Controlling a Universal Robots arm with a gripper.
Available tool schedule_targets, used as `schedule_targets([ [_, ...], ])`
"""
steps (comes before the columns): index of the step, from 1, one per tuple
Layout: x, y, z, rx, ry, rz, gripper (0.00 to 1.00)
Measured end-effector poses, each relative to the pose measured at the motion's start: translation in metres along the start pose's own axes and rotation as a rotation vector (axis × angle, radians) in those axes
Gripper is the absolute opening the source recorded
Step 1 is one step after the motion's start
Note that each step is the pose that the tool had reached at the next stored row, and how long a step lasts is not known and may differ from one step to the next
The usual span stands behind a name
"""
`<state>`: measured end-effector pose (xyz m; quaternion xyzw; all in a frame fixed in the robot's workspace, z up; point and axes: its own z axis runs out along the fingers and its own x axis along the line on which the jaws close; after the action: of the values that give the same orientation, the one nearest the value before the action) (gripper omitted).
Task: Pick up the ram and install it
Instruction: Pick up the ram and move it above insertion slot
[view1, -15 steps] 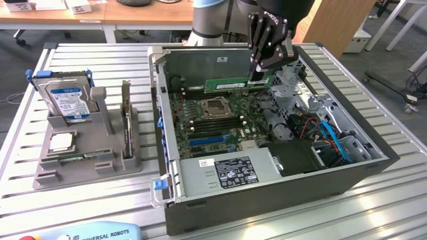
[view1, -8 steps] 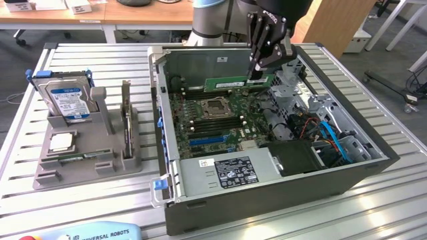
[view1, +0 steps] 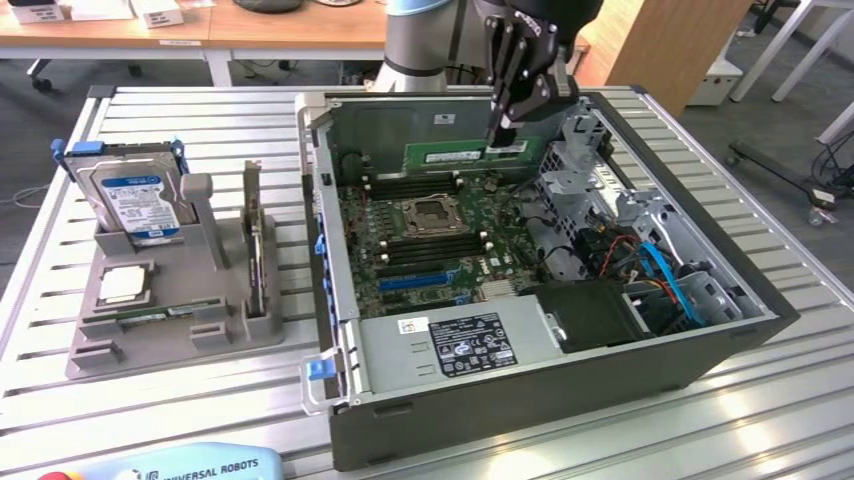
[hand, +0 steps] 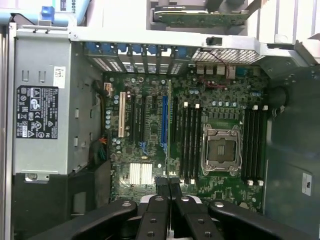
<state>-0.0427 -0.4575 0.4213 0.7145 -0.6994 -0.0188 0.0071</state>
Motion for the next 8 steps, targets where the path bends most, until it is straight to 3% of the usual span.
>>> schedule_targets([
  [8, -0.023, -0.0006, 0.0025, 0.0000, 0.0001, 0.000, 0.12],
])
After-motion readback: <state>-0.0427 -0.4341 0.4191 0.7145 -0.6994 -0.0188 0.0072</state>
